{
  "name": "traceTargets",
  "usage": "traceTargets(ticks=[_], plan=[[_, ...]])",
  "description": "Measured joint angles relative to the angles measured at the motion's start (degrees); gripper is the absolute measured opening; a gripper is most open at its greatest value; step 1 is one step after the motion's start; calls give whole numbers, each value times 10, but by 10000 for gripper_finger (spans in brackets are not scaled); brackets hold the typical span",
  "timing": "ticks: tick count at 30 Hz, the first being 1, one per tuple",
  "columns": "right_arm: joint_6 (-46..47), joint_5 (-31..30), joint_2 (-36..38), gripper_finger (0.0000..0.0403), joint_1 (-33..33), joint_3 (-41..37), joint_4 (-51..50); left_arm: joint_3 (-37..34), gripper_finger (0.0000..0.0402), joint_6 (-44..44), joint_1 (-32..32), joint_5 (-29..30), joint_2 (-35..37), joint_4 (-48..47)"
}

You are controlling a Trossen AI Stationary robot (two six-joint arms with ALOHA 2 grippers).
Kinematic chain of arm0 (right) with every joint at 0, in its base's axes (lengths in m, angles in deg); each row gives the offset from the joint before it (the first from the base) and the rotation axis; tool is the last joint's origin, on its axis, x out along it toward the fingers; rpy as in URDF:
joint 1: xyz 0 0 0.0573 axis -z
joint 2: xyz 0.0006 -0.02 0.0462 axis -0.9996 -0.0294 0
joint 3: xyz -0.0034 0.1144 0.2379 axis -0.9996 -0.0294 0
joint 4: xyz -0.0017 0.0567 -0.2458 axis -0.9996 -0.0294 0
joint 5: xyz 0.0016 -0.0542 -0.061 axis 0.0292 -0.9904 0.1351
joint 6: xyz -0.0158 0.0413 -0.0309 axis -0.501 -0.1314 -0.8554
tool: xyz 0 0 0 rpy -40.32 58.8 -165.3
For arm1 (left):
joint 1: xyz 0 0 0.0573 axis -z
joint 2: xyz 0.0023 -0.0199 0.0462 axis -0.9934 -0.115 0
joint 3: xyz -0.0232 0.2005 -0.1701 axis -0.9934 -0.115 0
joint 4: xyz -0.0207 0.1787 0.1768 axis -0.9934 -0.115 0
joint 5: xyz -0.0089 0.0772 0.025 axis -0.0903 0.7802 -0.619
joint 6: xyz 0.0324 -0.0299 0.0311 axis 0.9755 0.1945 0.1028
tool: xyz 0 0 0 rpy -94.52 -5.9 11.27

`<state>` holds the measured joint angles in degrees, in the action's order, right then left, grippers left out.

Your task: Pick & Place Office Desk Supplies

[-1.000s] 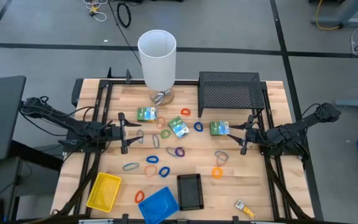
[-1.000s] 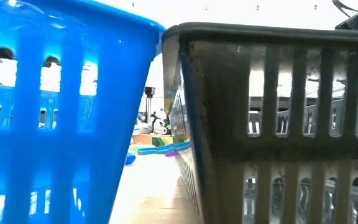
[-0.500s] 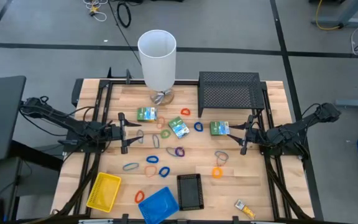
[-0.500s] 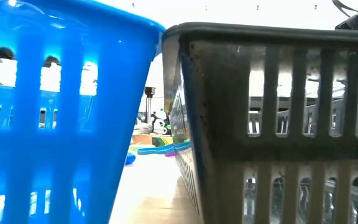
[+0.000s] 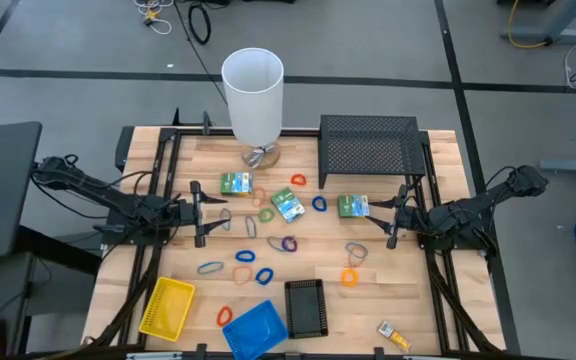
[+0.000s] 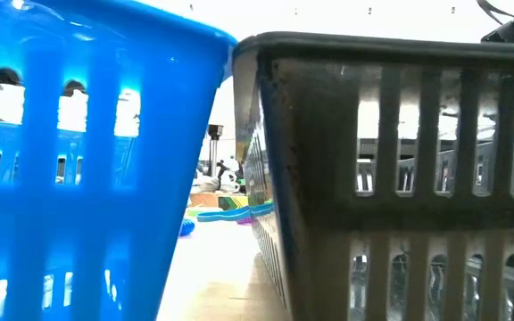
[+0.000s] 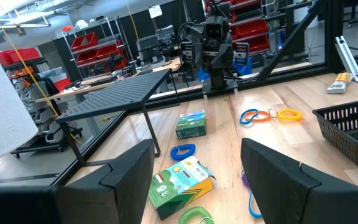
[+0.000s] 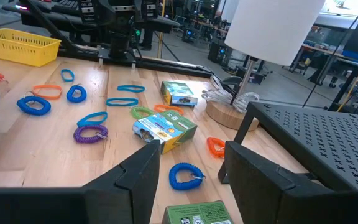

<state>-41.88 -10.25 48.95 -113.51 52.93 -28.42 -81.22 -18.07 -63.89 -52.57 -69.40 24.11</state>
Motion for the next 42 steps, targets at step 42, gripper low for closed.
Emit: traceTargets(ticks=[42], plan=[[155, 16, 0, 190, 0, 0, 155, 0, 246, -24, 0, -2, 0, 85]])
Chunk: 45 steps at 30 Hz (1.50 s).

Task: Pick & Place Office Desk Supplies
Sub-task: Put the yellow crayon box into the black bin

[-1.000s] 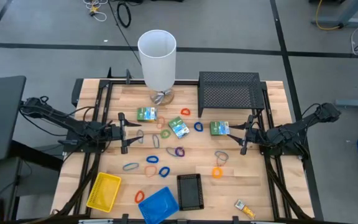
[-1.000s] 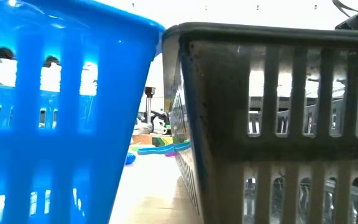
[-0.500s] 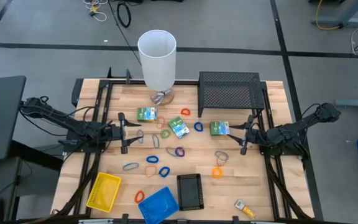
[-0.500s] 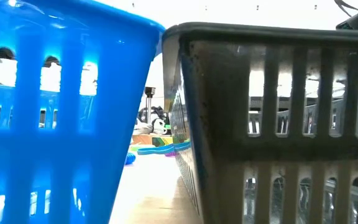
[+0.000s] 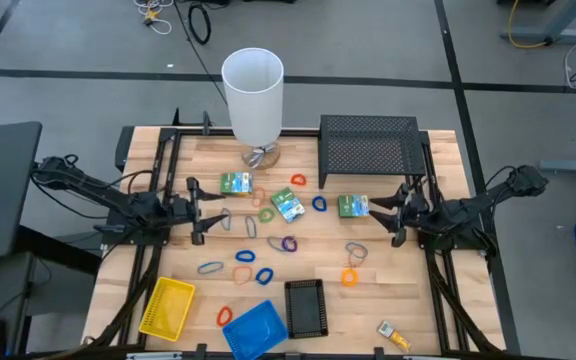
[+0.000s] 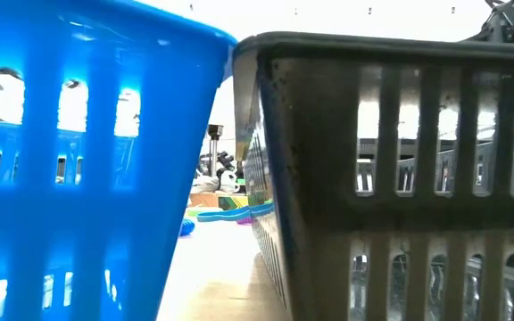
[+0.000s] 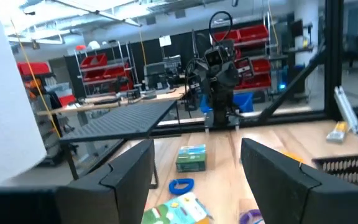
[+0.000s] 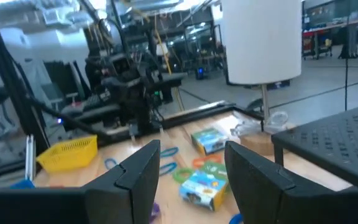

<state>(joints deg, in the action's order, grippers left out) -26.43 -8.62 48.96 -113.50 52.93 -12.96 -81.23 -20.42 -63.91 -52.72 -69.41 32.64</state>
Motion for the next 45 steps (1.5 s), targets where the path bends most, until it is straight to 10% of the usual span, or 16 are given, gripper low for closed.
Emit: traceTargets(ticks=[19, 45], plan=[[6, 83, -63, 190, 48, 0, -65, 16, 246, -116, -6, 5, -6, 8], [-179, 495, -708, 189, 318, 226, 247, 17, 246, -187, -7, -35, -244, 173]])
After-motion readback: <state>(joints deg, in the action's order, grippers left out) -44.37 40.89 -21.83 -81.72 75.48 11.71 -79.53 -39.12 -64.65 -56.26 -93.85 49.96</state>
